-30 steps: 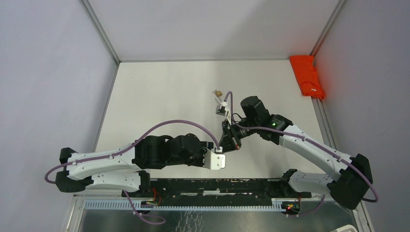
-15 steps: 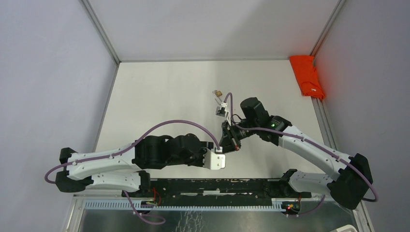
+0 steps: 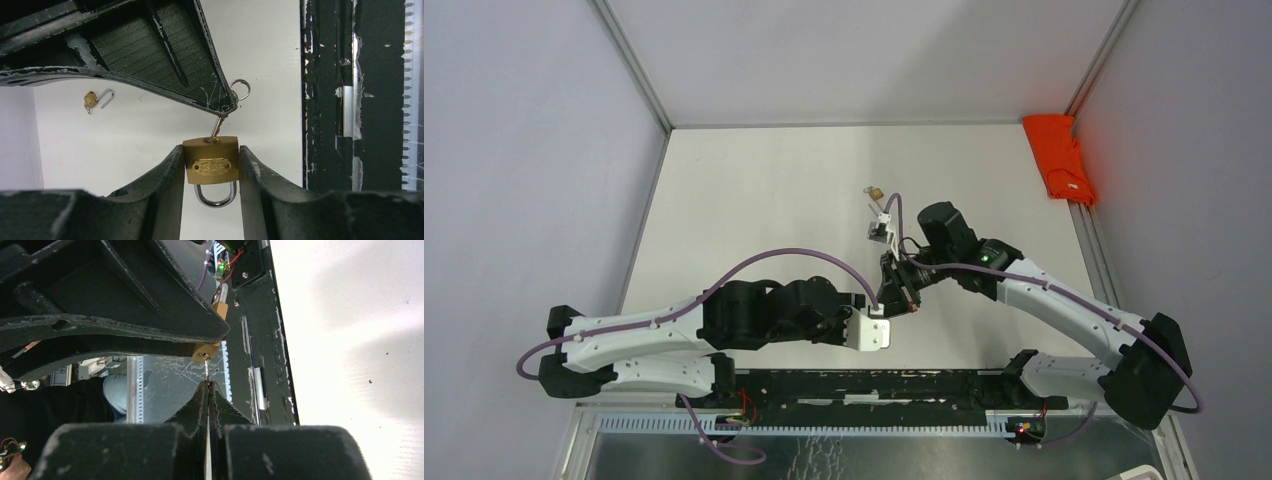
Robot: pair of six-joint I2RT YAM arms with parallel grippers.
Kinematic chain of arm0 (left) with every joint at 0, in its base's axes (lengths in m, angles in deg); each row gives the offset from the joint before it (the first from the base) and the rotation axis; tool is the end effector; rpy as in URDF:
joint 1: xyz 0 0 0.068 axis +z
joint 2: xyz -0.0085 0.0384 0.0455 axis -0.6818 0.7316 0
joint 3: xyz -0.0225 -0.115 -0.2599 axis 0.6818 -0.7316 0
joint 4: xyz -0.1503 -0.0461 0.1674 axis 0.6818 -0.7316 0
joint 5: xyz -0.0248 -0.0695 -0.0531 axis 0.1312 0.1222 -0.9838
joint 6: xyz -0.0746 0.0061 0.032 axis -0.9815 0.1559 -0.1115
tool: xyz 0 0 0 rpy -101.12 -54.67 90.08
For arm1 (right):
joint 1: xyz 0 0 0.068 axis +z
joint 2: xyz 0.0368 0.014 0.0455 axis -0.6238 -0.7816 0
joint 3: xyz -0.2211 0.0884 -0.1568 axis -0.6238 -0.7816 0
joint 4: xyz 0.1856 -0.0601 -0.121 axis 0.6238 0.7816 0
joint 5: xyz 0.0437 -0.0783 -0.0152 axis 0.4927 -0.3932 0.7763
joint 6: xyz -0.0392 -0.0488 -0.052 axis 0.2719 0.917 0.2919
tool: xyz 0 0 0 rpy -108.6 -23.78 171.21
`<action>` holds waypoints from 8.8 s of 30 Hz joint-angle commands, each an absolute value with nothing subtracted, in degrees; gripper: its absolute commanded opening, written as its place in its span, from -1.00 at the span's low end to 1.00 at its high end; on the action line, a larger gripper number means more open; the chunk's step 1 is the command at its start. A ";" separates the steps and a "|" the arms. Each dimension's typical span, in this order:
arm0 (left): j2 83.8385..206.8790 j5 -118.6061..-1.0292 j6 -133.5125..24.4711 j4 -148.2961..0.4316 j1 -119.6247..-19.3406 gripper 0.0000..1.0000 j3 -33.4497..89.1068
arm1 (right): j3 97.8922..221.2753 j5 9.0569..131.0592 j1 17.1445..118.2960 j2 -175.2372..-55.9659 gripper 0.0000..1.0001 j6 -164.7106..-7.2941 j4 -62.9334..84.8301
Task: Unlock with the key
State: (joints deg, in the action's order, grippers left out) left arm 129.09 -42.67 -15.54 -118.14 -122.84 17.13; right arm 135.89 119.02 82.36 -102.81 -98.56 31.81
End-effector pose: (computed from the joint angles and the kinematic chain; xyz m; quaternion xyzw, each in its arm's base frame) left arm 0.0453 -0.1916 0.3276 0.7074 0.5618 -0.1241 0.4106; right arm 0.1225 0.1988 0.2996 -0.3710 0.7288 0.5655 0.1071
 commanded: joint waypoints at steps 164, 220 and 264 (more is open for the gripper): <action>132.85 -41.01 -14.55 -117.58 -128.98 -0.96 19.82 | 137.82 120.03 83.36 -102.95 -1.00 -98.24 35.41; 133.11 -41.98 -14.73 -118.49 -130.74 -0.96 19.80 | 142.95 120.79 85.71 -105.31 -1.00 -104.84 32.77; 133.36 -36.88 -15.46 -116.77 -132.10 -0.96 19.05 | 141.67 114.85 88.30 -103.51 -1.00 -106.74 35.20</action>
State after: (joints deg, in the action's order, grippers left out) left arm 133.79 -38.13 -15.59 -122.17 -131.69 18.42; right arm 139.02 116.22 87.89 -105.33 -107.44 35.59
